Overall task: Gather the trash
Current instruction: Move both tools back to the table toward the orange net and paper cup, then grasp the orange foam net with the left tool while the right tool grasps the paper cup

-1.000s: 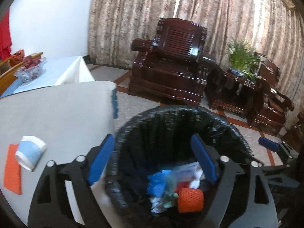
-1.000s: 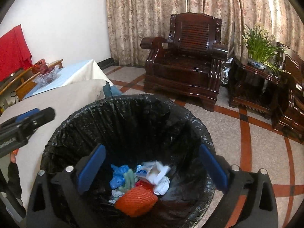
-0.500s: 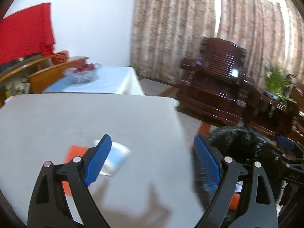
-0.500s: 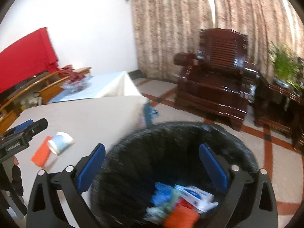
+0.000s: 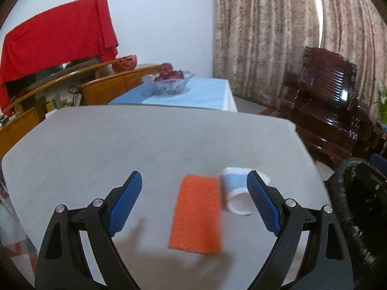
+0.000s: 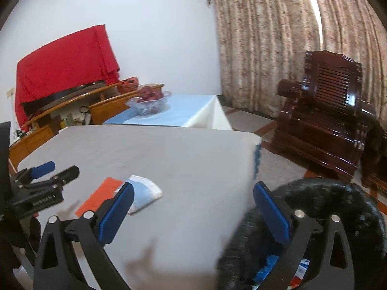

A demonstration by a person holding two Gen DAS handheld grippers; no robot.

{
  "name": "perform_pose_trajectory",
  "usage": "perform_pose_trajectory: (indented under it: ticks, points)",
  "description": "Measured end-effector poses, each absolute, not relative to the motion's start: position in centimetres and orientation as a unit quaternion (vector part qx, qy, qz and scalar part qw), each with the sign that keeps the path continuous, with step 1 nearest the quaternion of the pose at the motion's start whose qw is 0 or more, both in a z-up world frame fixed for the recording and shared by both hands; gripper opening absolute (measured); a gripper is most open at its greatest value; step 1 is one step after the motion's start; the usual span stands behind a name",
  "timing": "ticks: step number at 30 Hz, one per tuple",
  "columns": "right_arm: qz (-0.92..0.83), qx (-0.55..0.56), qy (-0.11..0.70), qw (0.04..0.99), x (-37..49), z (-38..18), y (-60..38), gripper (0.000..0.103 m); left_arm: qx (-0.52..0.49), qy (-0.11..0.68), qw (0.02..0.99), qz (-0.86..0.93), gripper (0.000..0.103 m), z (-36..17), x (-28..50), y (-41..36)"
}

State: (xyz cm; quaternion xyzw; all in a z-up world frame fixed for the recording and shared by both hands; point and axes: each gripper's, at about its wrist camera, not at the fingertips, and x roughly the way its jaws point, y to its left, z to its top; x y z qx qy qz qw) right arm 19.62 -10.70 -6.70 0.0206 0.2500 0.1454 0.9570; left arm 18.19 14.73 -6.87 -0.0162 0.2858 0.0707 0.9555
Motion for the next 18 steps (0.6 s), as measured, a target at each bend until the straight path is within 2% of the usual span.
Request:
perform_pose_trajectory:
  ticks: [9,18]
  points:
    - [0.152,0.011,0.259,0.954,21.8,-9.4,-6.1,0.097,-0.034,0.319,0.944,0.075,0.086,-10.3,19.6,17.4]
    - [0.15,0.004,0.27,0.951,22.8,-10.6,-4.9,0.097,-0.045,0.359,0.93,0.063,0.08,-13.3,20.8,17.9]
